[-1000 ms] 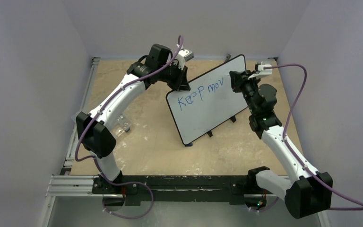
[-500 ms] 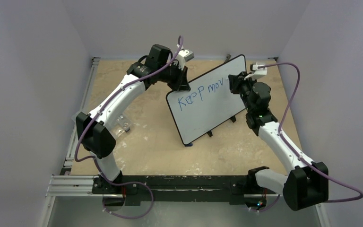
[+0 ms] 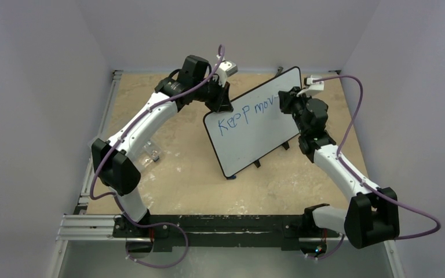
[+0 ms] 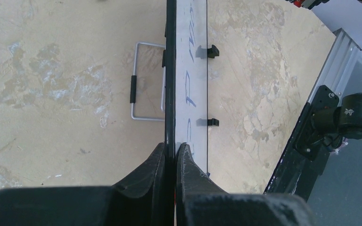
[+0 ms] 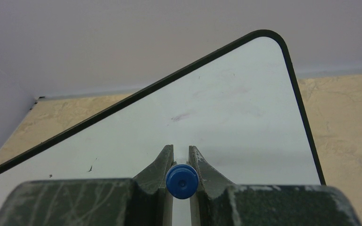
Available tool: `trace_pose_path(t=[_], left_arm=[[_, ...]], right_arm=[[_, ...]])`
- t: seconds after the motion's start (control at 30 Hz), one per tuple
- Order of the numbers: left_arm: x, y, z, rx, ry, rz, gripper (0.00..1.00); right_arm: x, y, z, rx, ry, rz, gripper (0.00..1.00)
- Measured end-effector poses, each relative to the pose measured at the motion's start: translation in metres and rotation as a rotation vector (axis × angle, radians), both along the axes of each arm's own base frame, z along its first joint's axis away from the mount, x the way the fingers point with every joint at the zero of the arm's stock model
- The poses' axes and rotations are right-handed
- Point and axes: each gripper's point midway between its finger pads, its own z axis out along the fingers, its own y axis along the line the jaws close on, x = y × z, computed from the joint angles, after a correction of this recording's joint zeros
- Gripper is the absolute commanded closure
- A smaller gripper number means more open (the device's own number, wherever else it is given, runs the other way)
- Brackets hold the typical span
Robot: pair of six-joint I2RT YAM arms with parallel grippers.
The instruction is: Write a sentence on the whiteboard
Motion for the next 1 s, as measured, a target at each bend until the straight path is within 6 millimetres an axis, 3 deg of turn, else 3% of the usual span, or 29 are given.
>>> trace_pose_path(t=[1.0], left_arm=[[0.002, 0.003, -0.002, 0.015, -0.008, 0.015, 1.0]], right_arm=[[0.011, -0.002, -0.002, 0.036, -0.021, -0.012, 1.0]])
